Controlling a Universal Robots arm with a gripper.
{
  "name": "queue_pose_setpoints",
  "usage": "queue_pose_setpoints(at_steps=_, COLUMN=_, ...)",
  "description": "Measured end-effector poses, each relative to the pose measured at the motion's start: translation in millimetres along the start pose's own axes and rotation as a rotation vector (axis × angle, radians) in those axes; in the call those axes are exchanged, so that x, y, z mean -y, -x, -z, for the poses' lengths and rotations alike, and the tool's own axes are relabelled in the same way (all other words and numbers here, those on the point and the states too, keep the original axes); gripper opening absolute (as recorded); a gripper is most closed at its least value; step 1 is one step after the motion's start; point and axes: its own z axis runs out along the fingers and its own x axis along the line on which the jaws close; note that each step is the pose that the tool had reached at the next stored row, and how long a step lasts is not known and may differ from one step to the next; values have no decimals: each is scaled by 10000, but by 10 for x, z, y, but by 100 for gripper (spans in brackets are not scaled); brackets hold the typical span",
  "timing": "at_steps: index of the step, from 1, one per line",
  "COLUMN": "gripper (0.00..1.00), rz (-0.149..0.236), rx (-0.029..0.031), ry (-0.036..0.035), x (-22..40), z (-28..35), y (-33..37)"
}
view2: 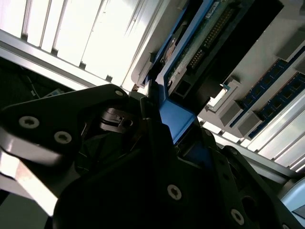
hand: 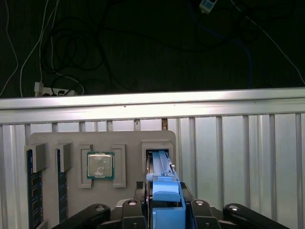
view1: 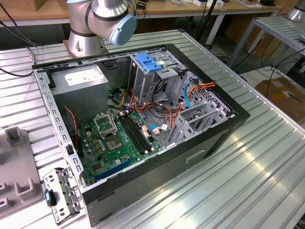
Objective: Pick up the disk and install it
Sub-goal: 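Pick up the disk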
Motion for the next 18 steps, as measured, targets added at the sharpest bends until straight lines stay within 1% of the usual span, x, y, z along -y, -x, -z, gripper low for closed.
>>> queue_pose_setpoints(at_steps=9, gripper=37, rz=0, rx=2, ry=-4, x=0, z=2, y=0)
queue_pose_setpoints(at_steps=18, gripper=37, rz=0, rx=0, ry=0, x=0, z=97, y=1)
